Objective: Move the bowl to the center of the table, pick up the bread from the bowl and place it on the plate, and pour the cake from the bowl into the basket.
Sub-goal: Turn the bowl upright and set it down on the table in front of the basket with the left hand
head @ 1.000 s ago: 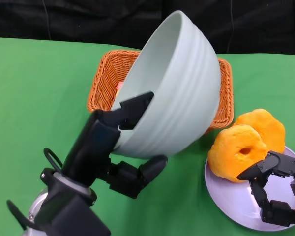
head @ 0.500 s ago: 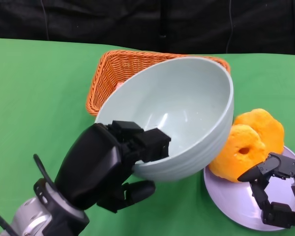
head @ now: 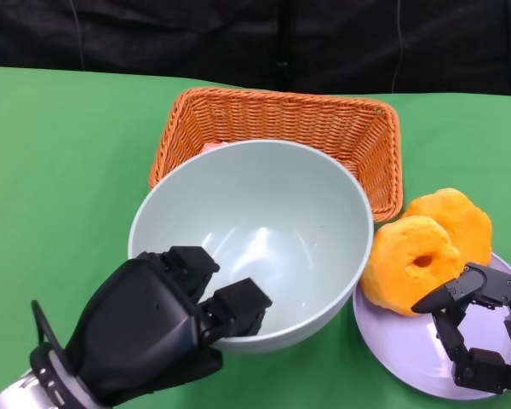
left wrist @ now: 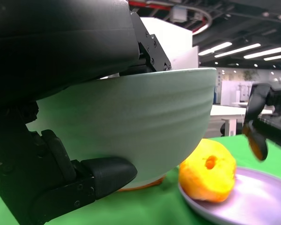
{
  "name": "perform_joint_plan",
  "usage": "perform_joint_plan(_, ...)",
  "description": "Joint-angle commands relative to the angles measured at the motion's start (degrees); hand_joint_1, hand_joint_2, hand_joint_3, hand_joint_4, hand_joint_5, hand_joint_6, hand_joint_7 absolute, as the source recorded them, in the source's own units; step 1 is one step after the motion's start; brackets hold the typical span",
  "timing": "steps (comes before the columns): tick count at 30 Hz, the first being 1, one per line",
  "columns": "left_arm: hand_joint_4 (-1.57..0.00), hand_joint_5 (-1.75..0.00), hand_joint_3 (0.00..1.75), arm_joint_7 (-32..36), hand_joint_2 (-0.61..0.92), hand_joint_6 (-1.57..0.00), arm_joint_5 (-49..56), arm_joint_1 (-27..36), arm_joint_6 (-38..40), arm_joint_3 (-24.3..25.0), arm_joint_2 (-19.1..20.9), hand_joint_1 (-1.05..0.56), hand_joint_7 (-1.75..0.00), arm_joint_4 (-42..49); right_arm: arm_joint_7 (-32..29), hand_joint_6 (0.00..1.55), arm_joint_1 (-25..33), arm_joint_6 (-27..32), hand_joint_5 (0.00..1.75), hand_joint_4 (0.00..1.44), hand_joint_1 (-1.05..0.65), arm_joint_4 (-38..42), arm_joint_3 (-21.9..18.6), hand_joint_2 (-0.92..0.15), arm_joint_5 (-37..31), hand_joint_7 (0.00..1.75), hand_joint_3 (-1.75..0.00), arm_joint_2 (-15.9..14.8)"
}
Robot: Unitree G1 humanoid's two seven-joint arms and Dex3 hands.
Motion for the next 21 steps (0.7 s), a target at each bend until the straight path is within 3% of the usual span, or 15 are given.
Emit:
perform_joint_plan(1,-1.01,-1.75,1.37,3.9,0.20,-0.76,2.9,0.5,0.5,-0.3,2.3,-0.23,-1.75,0.9,0.0,0.94,-0.2,-0.4,1.50,0.89,-0.10,0.4,-0.6,-0.46,0.8,1.05,-1.12,-0.9)
perform_joint_plan(4,-1.00,-1.75,1.34,5.6,0.20,-0.73,4.5,0.4,1.0,-0.9,3.7,-0.22,-1.74,2.0,0.0,0.94,0.1,-0.3,1.50,0.90,-0.09,0.1,-0.6,-0.46,0.8,1.05,-1.12,-0.9)
perform_joint_plan(6,-1.00,-1.75,1.26,7.9,0.25,-0.79,5.9,0.0,1.1,-1.5,4.6,-0.23,-1.58,3.5,0.2,0.94,0.1,-0.3,1.50,0.89,-0.09,0.1,-0.5,-0.46,1.1,1.05,-1.12,-0.9)
perform_joint_plan(8,-1.00,-1.75,1.23,10.5,0.26,-0.81,7.5,-0.5,1.4,-2.3,5.5,-0.25,-1.54,5.3,0.3,0.94,0.2,-0.4,1.50,0.89,-0.09,0.1,-0.4,-0.46,1.1,1.05,-1.11,-0.9)
perform_joint_plan(21,-0.99,-1.75,1.16,20.0,0.26,-0.78,12.3,-4.0,5.1,-9.2,9.1,-0.27,-1.59,15.6,0.0,0.94,0.5,-0.4,1.50,0.89,-0.10,-0.1,-0.6,-0.47,0.7,1.04,-1.10,-0.8)
